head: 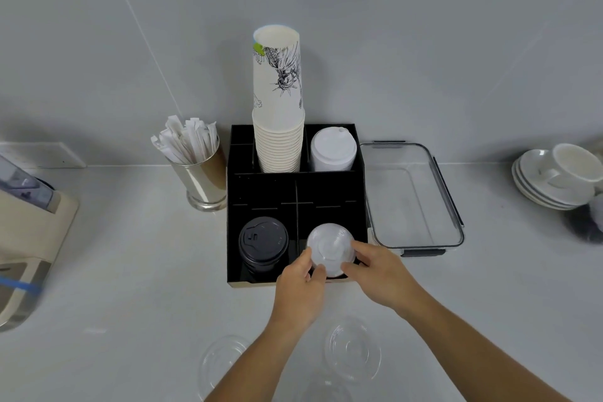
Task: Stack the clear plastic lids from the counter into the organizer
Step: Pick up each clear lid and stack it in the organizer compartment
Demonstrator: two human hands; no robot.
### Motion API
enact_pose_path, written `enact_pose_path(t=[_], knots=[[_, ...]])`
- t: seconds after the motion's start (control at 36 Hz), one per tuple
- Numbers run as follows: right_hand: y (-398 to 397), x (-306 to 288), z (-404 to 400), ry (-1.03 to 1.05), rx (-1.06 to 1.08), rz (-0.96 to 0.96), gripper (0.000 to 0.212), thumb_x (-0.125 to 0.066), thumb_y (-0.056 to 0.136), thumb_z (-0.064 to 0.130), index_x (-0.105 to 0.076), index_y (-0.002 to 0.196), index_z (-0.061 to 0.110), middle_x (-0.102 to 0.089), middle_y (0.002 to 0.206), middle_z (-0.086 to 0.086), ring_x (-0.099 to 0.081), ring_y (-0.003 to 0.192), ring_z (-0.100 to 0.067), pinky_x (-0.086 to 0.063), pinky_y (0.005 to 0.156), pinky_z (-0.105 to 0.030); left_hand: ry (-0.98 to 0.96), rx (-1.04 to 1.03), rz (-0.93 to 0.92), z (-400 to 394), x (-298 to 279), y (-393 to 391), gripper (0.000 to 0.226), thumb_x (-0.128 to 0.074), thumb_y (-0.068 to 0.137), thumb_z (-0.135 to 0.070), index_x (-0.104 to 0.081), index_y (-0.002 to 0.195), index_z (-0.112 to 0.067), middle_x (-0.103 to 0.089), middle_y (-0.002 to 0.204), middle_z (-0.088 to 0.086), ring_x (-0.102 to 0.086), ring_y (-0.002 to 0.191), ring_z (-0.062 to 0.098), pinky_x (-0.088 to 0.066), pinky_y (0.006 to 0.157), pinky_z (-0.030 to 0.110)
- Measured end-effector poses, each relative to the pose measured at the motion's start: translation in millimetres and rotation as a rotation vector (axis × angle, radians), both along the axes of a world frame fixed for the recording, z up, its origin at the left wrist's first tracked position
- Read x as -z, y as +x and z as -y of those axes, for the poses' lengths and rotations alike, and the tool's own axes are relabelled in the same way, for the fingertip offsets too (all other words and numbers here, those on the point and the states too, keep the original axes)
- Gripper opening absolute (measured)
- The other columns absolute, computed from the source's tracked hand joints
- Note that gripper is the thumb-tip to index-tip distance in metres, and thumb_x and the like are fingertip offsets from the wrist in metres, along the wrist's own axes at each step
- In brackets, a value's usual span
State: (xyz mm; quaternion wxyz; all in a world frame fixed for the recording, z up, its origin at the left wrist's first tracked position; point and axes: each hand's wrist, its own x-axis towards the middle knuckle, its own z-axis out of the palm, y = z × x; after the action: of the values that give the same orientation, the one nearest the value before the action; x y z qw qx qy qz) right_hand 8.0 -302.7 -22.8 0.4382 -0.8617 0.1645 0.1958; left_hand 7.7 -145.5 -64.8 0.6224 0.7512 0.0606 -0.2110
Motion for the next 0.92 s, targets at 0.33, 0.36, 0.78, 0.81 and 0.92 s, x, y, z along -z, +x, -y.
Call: enact_pose_path(t=[0.33, 0.36, 0.78, 0.81, 0.92], knots=[[-4.3, -13.3, 3.3, 0.114, 0.060, -0.034, 0.017, -0.062, 0.089, 0.022, -0.072, 0.102, 0.019, -0.065, 0.073, 0.013, -0.060, 0.076, -0.013, -0.043, 0.066, -0.018, -0.004, -0.002, 0.012, -4.4, -12.3, -2.7, 0.031, -0.055, 0.098, -0.012, -0.067, 0.102, -0.040, -0.075, 0.094, -0.020, -0.063, 0.090, -0.011, -0.047, 0.082, 0.010], [-5.2, -15.0, 3.8, 0.117, 0.059, -0.031, 0.017, -0.062, 0.089, 0.022, -0.072, 0.102, 0.021, -0.061, 0.070, 0.017, -0.057, 0.075, -0.007, -0.042, 0.065, -0.016, -0.014, -0.006, 0.012, -5.3, -15.4, -3.8, 0.035, -0.055, 0.098, -0.010, -0.066, 0.106, -0.042, -0.074, 0.095, -0.029, -0.063, 0.095, -0.017, -0.047, 0.082, 0.005], [-38.6, -24.1, 24.3, 0.084, 0.195, -0.047, 0.027, -0.062, 0.093, 0.022, -0.070, 0.117, 0.012, -0.071, 0.108, -0.011, -0.063, 0.110, -0.028, -0.051, 0.097, -0.039, 0.074, -0.056, -0.064, -30.7, -20.1, -30.1, 0.014, -0.062, 0.095, -0.019, -0.072, 0.098, -0.029, -0.068, 0.086, -0.012, -0.064, 0.090, 0.007, -0.048, 0.087, 0.019], [-43.3, -22.6, 25.7, 0.084, 0.209, -0.056, 0.026, -0.062, 0.093, 0.023, -0.070, 0.116, 0.012, -0.071, 0.106, -0.010, -0.063, 0.110, -0.029, -0.051, 0.093, -0.037, 0.088, -0.052, -0.074, -32.8, -18.1, -33.1, 0.015, -0.062, 0.095, -0.020, -0.073, 0.091, -0.030, -0.066, 0.081, -0.012, -0.063, 0.085, 0.008, -0.048, 0.083, 0.019], [-59.7, -18.1, 30.2, 0.103, 0.239, -0.102, 0.037, -0.062, 0.093, 0.027, -0.064, 0.130, 0.023, -0.067, 0.106, 0.014, -0.063, 0.107, -0.014, -0.045, 0.091, -0.026, 0.126, -0.046, -0.153, -37.8, -10.6, -43.5, 0.013, -0.064, 0.092, -0.021, -0.075, 0.086, -0.019, -0.063, 0.072, -0.014, -0.058, 0.076, 0.007, -0.045, 0.075, 0.020]])
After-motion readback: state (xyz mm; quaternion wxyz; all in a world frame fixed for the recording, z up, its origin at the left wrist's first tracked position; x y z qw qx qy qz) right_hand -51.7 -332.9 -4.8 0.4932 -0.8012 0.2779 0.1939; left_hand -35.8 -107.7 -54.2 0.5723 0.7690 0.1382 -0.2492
